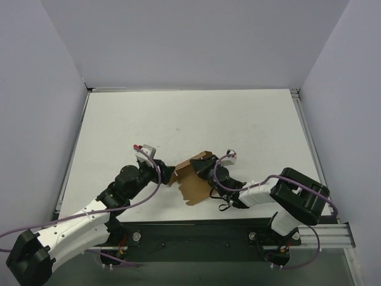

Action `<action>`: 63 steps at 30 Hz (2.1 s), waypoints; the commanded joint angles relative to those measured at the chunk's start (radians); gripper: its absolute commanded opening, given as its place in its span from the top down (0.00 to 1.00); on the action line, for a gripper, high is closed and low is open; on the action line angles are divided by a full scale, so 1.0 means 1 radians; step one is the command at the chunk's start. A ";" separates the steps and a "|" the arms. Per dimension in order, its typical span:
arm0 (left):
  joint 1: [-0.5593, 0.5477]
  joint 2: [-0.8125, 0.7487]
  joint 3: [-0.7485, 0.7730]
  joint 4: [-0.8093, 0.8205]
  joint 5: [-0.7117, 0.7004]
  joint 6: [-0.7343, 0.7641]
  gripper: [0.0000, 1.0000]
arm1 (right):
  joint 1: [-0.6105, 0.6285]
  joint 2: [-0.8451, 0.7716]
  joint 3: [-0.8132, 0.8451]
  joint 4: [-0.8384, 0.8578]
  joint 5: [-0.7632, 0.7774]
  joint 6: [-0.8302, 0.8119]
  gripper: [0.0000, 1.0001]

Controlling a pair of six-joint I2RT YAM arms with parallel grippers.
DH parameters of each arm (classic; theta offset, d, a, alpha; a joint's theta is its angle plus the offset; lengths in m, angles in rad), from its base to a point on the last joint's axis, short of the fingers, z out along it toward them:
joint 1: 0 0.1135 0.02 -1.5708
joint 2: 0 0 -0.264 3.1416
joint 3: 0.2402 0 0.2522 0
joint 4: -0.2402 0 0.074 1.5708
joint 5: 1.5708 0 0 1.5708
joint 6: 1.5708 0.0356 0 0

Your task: Fold the paper box

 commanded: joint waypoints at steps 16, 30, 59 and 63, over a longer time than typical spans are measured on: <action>0.186 0.055 0.096 -0.295 -0.040 -0.116 0.22 | -0.132 0.163 -0.088 0.546 -0.372 -0.109 1.00; 0.186 0.027 0.039 -0.090 0.357 -0.087 0.21 | -0.132 0.022 -0.024 0.411 -0.410 -0.153 1.00; 0.005 0.170 0.087 -0.172 0.064 0.084 0.71 | -0.181 -0.012 0.004 0.336 -0.496 -0.164 1.00; -0.057 0.221 0.137 -0.183 -0.098 0.114 0.98 | -0.181 -0.019 0.001 0.285 -0.466 -0.158 0.93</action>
